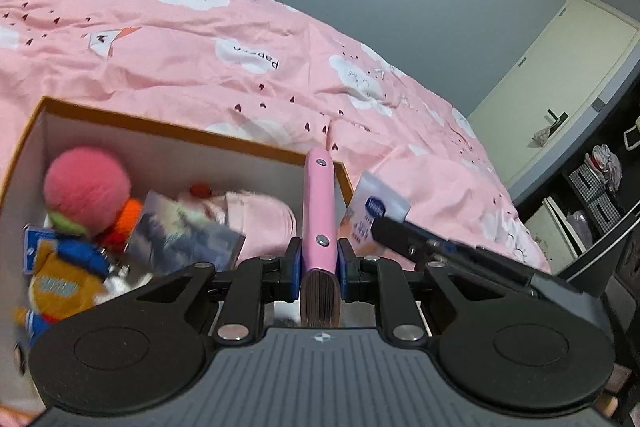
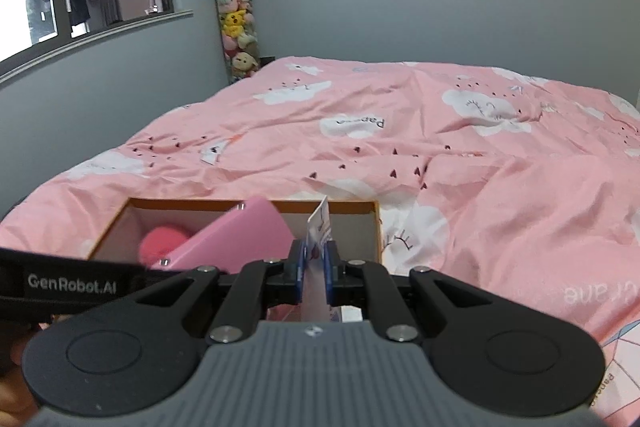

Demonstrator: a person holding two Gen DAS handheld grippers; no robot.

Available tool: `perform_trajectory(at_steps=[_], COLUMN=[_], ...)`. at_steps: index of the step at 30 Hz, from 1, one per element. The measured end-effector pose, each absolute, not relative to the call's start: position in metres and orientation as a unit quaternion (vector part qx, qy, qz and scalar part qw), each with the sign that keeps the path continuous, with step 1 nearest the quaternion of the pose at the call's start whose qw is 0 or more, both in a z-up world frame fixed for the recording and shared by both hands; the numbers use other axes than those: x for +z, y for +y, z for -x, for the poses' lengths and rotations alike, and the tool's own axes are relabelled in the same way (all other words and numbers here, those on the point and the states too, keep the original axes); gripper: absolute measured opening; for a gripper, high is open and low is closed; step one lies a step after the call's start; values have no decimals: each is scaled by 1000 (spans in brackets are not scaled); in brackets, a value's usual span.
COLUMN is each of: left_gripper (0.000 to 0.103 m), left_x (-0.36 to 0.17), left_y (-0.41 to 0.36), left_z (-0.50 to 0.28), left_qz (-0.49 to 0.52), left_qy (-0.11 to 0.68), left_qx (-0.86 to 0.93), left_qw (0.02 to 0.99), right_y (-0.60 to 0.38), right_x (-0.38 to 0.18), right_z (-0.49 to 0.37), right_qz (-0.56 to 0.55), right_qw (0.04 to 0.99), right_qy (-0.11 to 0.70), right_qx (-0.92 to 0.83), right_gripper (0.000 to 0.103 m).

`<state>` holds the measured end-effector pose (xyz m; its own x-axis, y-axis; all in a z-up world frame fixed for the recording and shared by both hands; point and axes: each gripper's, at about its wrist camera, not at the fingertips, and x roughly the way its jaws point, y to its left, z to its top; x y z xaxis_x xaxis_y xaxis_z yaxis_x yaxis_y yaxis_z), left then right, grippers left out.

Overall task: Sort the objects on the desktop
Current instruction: 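Carry the pink wallet and Vaseline packet over the orange box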

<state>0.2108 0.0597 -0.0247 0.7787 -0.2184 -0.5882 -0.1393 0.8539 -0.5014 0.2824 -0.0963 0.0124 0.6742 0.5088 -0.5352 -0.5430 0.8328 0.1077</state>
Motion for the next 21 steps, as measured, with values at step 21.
perform_trajectory(at_steps=[21], left_gripper=[20], left_x=[-71], left_y=[25], left_z=[-224], left_qz=[230], left_qy=[356], left_qx=[7], left_qw=[906], right_y=[-112], right_x=[-30], right_z=[-283], right_qz=[73], right_qw=[920], right_qy=[283], right_qx=[262], right_gripper=[10])
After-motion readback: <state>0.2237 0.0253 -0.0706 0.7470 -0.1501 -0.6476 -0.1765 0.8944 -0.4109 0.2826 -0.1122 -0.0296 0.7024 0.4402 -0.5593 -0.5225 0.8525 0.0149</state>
